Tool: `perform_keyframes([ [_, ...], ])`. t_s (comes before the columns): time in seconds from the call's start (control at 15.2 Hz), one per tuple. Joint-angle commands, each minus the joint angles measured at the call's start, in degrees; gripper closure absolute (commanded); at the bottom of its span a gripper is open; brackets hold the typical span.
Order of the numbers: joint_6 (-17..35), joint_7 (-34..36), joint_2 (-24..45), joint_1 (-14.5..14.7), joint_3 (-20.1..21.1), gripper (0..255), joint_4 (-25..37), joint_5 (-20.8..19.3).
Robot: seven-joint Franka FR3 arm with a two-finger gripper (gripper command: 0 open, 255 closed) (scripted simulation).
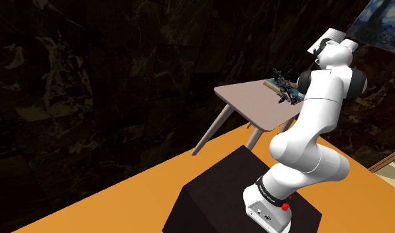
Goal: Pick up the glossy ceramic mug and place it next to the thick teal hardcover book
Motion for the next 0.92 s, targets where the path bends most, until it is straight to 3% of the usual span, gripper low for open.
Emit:
perform_keyframes([
  [0.0,1.8,-0.71,0.2,1.02,0.24,255,-3.08,0.11],
  [0.53,8.36,-2.22,-0.47,3.32,0.52,255,-10.99,-0.05],
  [0.86,9.08,-2.14,-0.68,3.09,1.3,255,-11.65,-0.57],
])
